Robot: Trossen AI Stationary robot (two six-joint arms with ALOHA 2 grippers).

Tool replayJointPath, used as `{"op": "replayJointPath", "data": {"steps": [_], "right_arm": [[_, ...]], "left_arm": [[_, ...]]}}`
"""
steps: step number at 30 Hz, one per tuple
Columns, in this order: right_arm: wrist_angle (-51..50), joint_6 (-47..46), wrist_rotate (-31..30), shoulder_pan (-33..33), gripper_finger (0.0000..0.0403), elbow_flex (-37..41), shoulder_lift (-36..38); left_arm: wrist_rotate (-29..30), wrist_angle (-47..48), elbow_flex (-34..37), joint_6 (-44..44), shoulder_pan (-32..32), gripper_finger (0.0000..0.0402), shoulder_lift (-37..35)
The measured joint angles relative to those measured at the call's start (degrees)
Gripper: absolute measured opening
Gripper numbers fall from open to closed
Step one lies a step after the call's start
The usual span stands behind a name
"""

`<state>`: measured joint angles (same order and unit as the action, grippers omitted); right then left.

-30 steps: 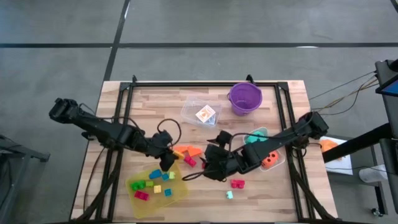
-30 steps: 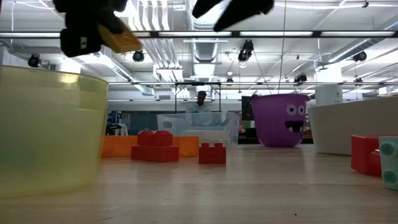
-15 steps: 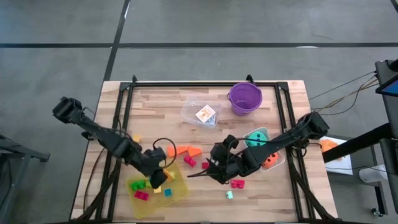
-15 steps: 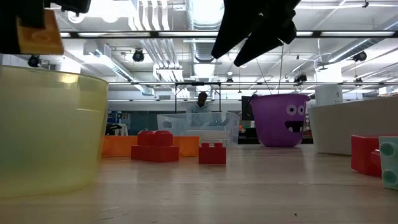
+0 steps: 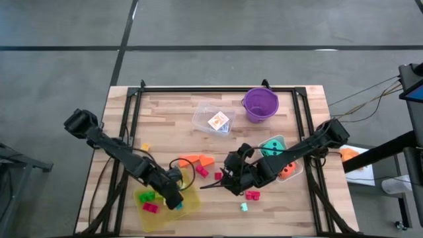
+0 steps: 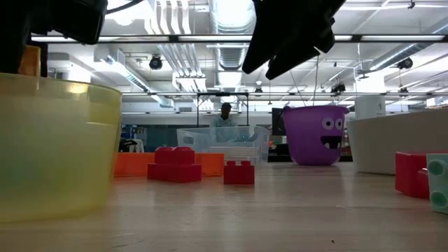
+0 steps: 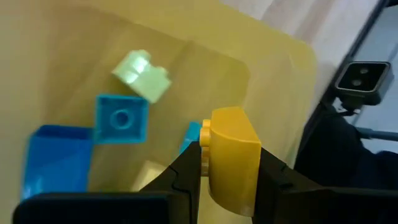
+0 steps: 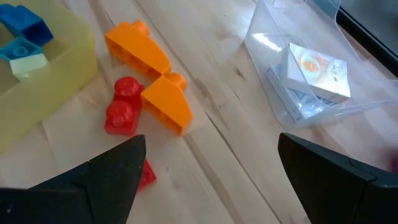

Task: Pick & Place Toys
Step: Put the yellow game piece into the yellow bin

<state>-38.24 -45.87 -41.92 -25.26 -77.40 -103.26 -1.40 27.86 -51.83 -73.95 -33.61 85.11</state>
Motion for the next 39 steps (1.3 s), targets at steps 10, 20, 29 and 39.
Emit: {"op": "replayJointPath", "data": {"steps": [10,20,29,39], "right_arm": [[0.0,1.1,0.0,0.0,0.0360,1.1,0.0],[0.3,2.4,0.0,0.0,0.0360,1.2,0.0],[0.3,2.6,0.0,0.0,0.0360,1.2,0.0],[0.1,2.6,0.0,0.0,0.0360,1.3,0.0]], "left_arm": [[-4.5,-2.1,0.0,0.6,0.4,0.0079,5.9],[-6.3,-2.6,-0.3,3.2,2.2,0.0079,7.9],[-5.3,-7.0,0.1,5.8,3.8,0.0079,8.2],[-5.7,-7.2,1.0,7.1,4.5,0.0079,8.6]]}}
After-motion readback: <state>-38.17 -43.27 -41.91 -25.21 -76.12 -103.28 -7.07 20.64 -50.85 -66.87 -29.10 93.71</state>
